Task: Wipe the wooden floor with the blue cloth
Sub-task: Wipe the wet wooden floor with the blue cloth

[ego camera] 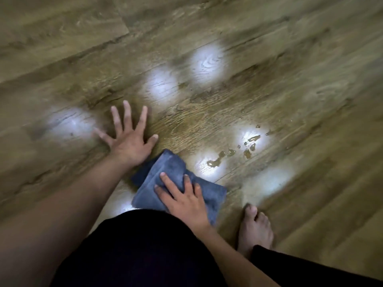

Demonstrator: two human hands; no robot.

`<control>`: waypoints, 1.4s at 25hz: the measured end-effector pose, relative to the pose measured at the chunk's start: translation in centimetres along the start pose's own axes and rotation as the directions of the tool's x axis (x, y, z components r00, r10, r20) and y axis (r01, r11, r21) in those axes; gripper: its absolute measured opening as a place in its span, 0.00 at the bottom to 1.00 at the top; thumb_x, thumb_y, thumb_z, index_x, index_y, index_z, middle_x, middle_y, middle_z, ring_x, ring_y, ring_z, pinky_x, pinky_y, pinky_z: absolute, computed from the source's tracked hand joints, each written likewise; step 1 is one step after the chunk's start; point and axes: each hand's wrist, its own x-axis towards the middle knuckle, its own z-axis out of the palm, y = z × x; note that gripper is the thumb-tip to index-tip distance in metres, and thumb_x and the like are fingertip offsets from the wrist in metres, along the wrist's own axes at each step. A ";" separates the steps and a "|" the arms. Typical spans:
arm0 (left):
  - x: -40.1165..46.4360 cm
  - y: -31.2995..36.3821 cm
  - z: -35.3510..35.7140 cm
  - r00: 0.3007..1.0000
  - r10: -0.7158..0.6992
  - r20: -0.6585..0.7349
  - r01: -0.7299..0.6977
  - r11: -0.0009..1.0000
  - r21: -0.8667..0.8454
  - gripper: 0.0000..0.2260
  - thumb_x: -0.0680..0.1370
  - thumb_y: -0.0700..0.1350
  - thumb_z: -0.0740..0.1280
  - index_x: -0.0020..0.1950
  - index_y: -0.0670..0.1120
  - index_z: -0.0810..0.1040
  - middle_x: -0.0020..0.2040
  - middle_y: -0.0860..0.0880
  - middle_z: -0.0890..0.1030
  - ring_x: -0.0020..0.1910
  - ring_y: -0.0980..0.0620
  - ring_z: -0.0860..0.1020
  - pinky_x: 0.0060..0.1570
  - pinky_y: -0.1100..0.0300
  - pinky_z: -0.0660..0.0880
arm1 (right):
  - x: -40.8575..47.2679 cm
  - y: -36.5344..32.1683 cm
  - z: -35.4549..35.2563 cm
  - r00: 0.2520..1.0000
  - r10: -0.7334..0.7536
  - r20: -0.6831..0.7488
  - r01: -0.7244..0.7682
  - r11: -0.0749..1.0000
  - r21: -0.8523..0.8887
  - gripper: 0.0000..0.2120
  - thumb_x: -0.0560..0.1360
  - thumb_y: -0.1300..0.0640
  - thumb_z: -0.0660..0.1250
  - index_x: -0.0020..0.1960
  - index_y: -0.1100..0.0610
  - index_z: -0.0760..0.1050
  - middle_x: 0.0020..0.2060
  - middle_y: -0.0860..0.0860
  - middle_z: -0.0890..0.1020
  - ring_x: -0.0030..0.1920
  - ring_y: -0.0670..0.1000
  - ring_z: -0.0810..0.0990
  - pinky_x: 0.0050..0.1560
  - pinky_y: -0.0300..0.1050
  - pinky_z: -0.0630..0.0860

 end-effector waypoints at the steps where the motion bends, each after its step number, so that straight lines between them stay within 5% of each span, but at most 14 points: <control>1: 0.9 1.7 -0.4 0.996 0.049 0.079 -0.051 0.999 0.016 0.41 0.76 0.72 0.57 0.77 0.67 0.31 0.74 0.54 0.19 0.74 0.45 0.21 0.62 0.18 0.34 | -0.7 1.4 0.0 0.998 0.055 -0.008 -0.054 0.998 0.023 0.30 0.65 0.40 0.76 0.67 0.39 0.76 0.74 0.43 0.69 0.60 0.65 0.79 0.53 0.61 0.77; 6: 3.3 6.0 -1.0 0.932 -0.060 0.357 0.067 0.998 -0.008 0.60 0.61 0.82 0.64 0.69 0.67 0.19 0.66 0.54 0.12 0.69 0.43 0.16 0.58 0.17 0.36 | -3.3 8.5 0.0 0.907 0.420 -0.018 -0.417 0.904 0.097 0.32 0.66 0.48 0.72 0.70 0.44 0.73 0.77 0.47 0.65 0.62 0.69 0.73 0.56 0.66 0.72; 11: 3.0 5.9 -0.3 0.937 -0.047 0.347 0.058 0.998 -0.022 0.63 0.60 0.79 0.69 0.67 0.68 0.17 0.63 0.56 0.10 0.65 0.43 0.14 0.55 0.17 0.34 | -1.6 16.0 -0.6 0.432 0.901 0.047 -0.877 0.407 0.256 0.31 0.70 0.51 0.72 0.72 0.43 0.69 0.78 0.46 0.60 0.62 0.66 0.68 0.62 0.65 0.63; 14: 3.5 5.7 -0.2 0.928 -0.057 0.368 0.057 0.998 0.011 0.59 0.63 0.79 0.65 0.66 0.68 0.17 0.62 0.56 0.10 0.64 0.43 0.13 0.54 0.16 0.34 | 0.9 17.2 -1.1 0.296 0.952 0.077 -0.929 0.268 0.256 0.30 0.72 0.51 0.71 0.72 0.43 0.68 0.78 0.46 0.59 0.64 0.68 0.66 0.64 0.65 0.63; 16: 3.8 6.0 -0.3 0.920 -0.079 0.384 0.085 0.996 0.000 0.48 0.68 0.81 0.54 0.67 0.68 0.18 0.64 0.56 0.11 0.66 0.43 0.14 0.56 0.16 0.34 | 2.4 15.3 -1.6 0.387 0.919 0.071 -0.906 0.365 0.216 0.30 0.72 0.50 0.70 0.73 0.42 0.69 0.79 0.46 0.58 0.61 0.67 0.67 0.61 0.62 0.62; 19: 4.3 6.1 -0.1 0.918 -0.112 0.381 0.136 0.990 -0.037 0.37 0.71 0.79 0.40 0.71 0.70 0.24 0.69 0.57 0.15 0.71 0.45 0.18 0.59 0.17 0.34 | 4.0 9.0 -1.9 0.714 0.700 0.008 -0.689 0.702 0.179 0.33 0.66 0.48 0.73 0.71 0.42 0.71 0.78 0.48 0.63 0.59 0.67 0.70 0.58 0.65 0.68; 21: 4.3 6.1 0.0 0.923 -0.120 0.366 0.143 0.989 -0.036 0.35 0.71 0.78 0.37 0.73 0.70 0.26 0.72 0.56 0.18 0.73 0.45 0.20 0.61 0.18 0.34 | 4.2 4.0 -1.3 0.865 0.500 -0.050 -0.490 0.861 0.136 0.33 0.62 0.44 0.77 0.67 0.41 0.75 0.75 0.48 0.69 0.58 0.69 0.74 0.53 0.64 0.73; 26: 4.6 5.6 0.4 0.929 -0.107 0.355 0.112 0.994 0.006 0.35 0.73 0.78 0.44 0.67 0.72 0.20 0.66 0.57 0.13 0.72 0.44 0.19 0.59 0.17 0.37 | 2.1 3.8 0.1 0.974 0.212 -0.077 -0.207 0.976 0.060 0.29 0.68 0.39 0.74 0.67 0.39 0.73 0.74 0.44 0.69 0.61 0.65 0.73 0.56 0.62 0.68; 28: 4.6 5.4 0.4 0.931 -0.096 0.351 0.095 0.995 0.020 0.37 0.75 0.76 0.48 0.62 0.73 0.17 0.59 0.59 0.09 0.71 0.43 0.19 0.58 0.16 0.38 | 0.6 8.8 -0.4 0.954 0.295 -0.059 -0.288 0.951 0.112 0.32 0.67 0.46 0.72 0.70 0.42 0.72 0.76 0.46 0.66 0.60 0.65 0.72 0.54 0.61 0.71; 30: 4.7 5.3 0.5 0.934 -0.095 0.345 0.091 0.995 0.028 0.37 0.74 0.76 0.48 0.63 0.73 0.17 0.57 0.60 0.09 0.71 0.43 0.18 0.57 0.16 0.38 | -0.3 15.0 -0.9 0.857 0.514 -0.033 -0.509 0.854 0.104 0.33 0.68 0.48 0.71 0.73 0.44 0.69 0.78 0.46 0.62 0.58 0.66 0.71 0.55 0.61 0.71; 35: 4.3 5.5 0.4 0.940 -0.102 0.326 0.092 0.995 0.046 0.37 0.74 0.77 0.48 0.62 0.73 0.17 0.57 0.60 0.09 0.71 0.43 0.18 0.57 0.16 0.37 | -3.0 27.4 -1.5 0.367 0.929 0.050 -0.912 0.349 0.216 0.29 0.74 0.50 0.67 0.74 0.48 0.65 0.78 0.47 0.59 0.63 0.68 0.66 0.66 0.67 0.63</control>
